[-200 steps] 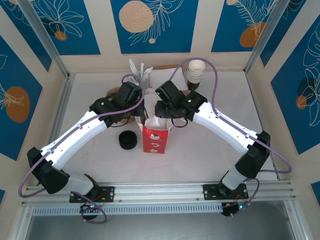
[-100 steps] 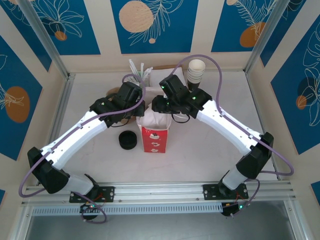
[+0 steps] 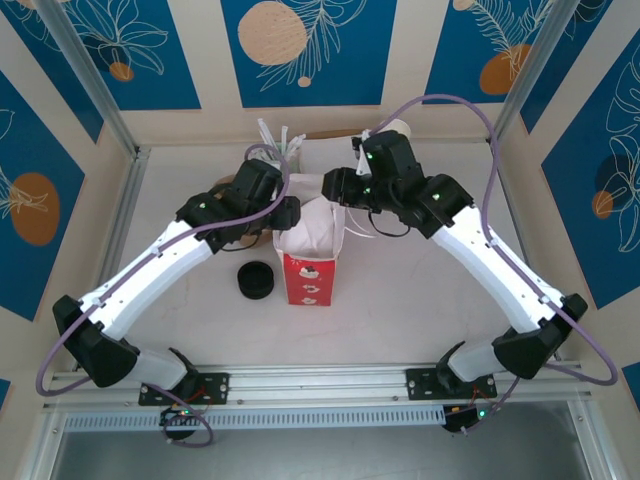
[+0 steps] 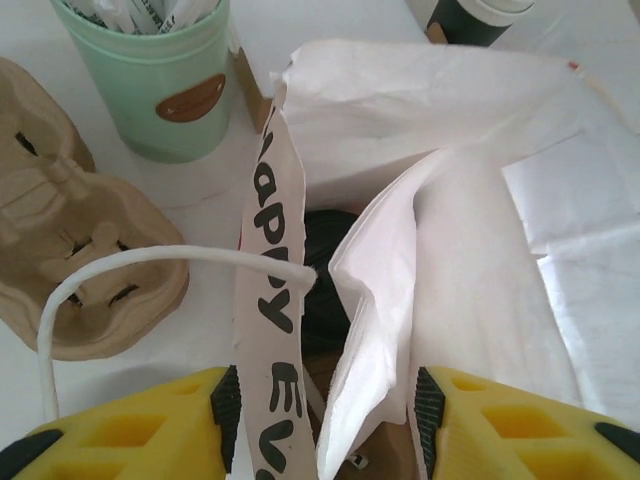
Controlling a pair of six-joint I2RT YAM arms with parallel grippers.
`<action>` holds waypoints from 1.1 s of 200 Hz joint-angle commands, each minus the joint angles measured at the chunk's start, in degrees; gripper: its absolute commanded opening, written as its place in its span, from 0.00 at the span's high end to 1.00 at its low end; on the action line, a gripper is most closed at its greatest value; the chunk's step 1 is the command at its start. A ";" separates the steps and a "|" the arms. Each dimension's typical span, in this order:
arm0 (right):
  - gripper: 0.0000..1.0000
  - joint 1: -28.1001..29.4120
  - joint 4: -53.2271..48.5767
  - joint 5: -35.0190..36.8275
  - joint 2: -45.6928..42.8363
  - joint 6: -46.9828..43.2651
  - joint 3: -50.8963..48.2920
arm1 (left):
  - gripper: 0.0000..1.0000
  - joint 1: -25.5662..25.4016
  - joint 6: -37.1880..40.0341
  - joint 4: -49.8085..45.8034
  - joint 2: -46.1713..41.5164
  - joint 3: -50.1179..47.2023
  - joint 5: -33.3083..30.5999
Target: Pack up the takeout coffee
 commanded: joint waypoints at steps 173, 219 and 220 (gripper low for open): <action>0.28 -27.73 12.40 9.47 -20.86 -16.48 -29.76 | 0.00 18.52 19.58 37.46 -19.37 -27.63 -26.21; 0.00 -36.12 28.18 11.64 -20.73 -15.16 -45.52 | 0.00 28.71 19.70 52.51 -19.05 -44.85 -27.92; 0.01 -36.15 28.59 11.93 -20.75 -15.16 -45.79 | 0.00 28.93 19.72 52.76 -19.05 -45.16 -27.94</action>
